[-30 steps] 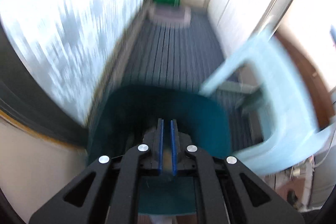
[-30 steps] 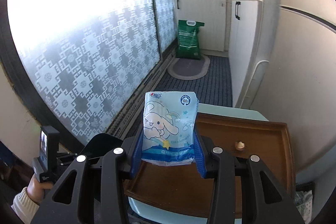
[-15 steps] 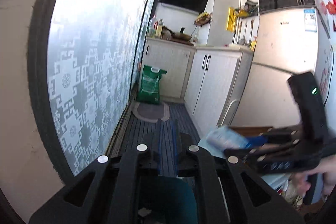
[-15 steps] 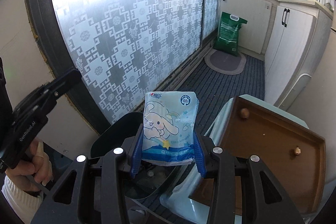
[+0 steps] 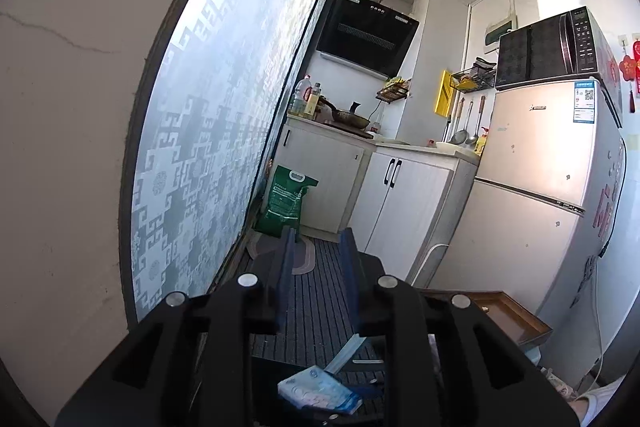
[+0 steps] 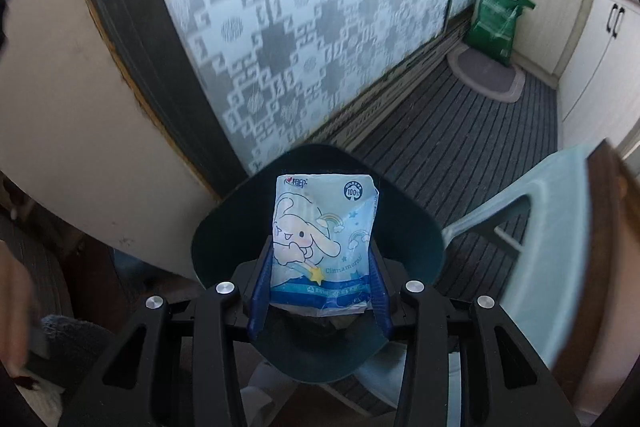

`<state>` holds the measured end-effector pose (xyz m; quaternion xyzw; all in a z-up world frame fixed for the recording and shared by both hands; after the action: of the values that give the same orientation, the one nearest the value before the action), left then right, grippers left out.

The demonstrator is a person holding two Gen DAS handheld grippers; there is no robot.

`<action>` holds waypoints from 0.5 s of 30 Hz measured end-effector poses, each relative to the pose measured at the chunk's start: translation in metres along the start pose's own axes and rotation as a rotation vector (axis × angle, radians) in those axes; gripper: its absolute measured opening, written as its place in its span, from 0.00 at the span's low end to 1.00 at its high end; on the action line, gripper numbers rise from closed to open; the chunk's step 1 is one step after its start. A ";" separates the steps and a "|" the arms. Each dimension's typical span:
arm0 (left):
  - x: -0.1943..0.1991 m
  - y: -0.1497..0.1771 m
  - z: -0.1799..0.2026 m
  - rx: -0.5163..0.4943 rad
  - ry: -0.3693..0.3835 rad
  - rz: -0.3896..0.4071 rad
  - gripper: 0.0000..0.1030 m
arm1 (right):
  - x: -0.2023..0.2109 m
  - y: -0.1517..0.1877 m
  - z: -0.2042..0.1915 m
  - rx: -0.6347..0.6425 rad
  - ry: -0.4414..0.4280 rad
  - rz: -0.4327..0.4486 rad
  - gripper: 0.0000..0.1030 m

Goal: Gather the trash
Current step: 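Lower the tissue pack into the bin and open the right tool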

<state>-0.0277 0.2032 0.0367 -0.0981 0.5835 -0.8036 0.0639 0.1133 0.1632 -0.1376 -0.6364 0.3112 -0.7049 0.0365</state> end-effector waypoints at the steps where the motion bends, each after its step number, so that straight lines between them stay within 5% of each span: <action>1: 0.002 0.000 0.001 -0.002 0.005 0.005 0.26 | -0.009 0.003 -0.003 0.006 0.003 -0.019 0.42; 3: 0.005 0.000 0.002 -0.007 0.015 0.015 0.32 | -0.024 0.006 -0.006 0.013 0.008 -0.049 0.42; 15: 0.012 -0.002 0.003 -0.012 0.052 0.039 0.32 | -0.107 0.043 -0.009 -0.012 0.003 -0.291 0.48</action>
<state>-0.0386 0.1988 0.0408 -0.0664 0.5916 -0.8009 0.0637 0.1097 0.1801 -0.2526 -0.6739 0.2200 -0.7018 -0.0701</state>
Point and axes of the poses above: each gripper's, at about its wrist camera, not at the fingertips, and x roughly against the way its jaws point, z to its right, y to its underside, the point moved 4 cm from there along -x, roughly the way its jaws point, and after that the axes turned 4 degrees about y, right-handed, at the moved point
